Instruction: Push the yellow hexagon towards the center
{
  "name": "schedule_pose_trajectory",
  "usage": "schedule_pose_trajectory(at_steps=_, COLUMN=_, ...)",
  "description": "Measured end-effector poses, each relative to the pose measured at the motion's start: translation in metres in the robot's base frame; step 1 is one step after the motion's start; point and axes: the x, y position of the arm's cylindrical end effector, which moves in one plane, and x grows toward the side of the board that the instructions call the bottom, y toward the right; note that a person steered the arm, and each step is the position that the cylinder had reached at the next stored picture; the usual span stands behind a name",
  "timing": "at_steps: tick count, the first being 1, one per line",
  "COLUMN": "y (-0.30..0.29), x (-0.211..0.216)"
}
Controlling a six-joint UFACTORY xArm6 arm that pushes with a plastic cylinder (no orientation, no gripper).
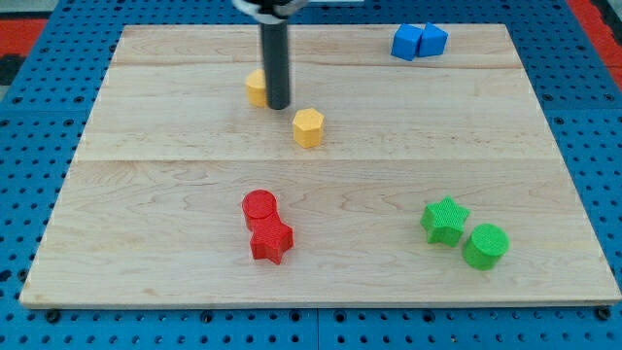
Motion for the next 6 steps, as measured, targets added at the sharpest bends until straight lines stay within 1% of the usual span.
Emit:
schedule_pose_trajectory(at_steps=1, y=0.061, x=0.021)
schedule_pose_trajectory(at_steps=3, y=0.092, x=0.061)
schedule_pose_trajectory(at_steps=4, y=0.126, x=0.073)
schedule_pose_trajectory(at_steps=5, y=0.114, x=0.079)
schedule_pose_trajectory(at_steps=6, y=0.059, x=0.081)
